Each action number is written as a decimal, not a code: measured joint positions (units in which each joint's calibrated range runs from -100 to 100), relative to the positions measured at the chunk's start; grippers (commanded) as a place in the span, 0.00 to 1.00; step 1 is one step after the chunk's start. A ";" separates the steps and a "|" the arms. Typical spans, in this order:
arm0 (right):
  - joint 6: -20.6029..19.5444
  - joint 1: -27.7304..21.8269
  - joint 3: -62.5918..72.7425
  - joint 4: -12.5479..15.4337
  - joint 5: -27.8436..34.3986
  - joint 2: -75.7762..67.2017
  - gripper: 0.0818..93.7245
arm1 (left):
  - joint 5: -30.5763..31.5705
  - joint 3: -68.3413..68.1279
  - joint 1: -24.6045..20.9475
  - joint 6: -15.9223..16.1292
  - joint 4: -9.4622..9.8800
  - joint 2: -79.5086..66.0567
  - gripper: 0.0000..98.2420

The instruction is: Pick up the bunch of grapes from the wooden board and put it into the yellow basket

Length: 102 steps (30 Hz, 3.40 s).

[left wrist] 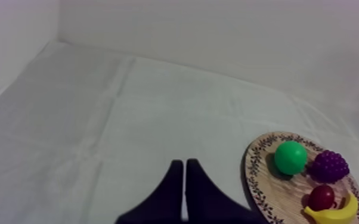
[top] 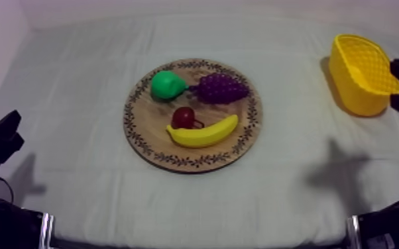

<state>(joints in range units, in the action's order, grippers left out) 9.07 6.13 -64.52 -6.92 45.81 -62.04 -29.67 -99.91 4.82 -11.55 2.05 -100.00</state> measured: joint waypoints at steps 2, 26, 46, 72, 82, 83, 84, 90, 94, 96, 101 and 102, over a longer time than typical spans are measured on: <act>-0.02 0.94 3.52 -0.51 1.14 3.22 0.00 | 0.00 0.00 0.00 0.00 0.00 0.00 0.00; 1.57 9.26 35.98 -3.52 13.36 34.57 0.00 | 0.00 0.00 0.00 0.00 0.00 0.00 0.00; 7.68 13.23 58.80 -2.64 19.99 60.10 0.00 | 0.00 0.00 0.00 0.00 0.00 0.00 0.00; 20.57 17.42 73.22 2.84 36.35 80.23 0.00 | 0.00 0.00 0.00 0.00 0.00 0.00 0.00; 20.70 18.07 78.71 4.08 43.74 86.77 0.00 | 0.00 0.00 0.00 0.00 0.00 0.00 0.00; 20.62 18.17 78.89 4.14 44.19 87.21 0.00 | 0.00 0.00 0.00 0.00 0.00 0.00 0.00; 20.54 18.28 79.00 4.14 44.60 87.77 0.00 | 0.00 0.00 0.00 0.00 0.00 0.00 0.00; 19.64 18.69 79.14 4.36 47.07 90.16 0.06 | 0.00 0.00 0.00 0.00 0.00 0.00 0.00; 19.08 18.59 80.15 4.47 47.34 90.86 0.20 | 0.00 0.00 0.00 0.00 0.00 0.00 0.00; 18.89 18.55 80.67 4.48 47.39 91.06 0.30 | 0.00 0.00 0.00 0.00 0.00 0.00 0.00; 18.48 18.22 82.16 4.68 47.15 91.59 0.51 | 0.00 0.00 0.00 0.00 0.00 0.00 0.00; 18.45 18.23 82.32 4.68 47.06 91.73 0.55 | 0.00 0.00 0.00 0.00 0.00 0.00 0.00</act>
<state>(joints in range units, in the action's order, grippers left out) 27.52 24.36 17.81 -2.24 92.86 29.70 -29.67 -99.91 4.82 -11.55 2.05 -100.00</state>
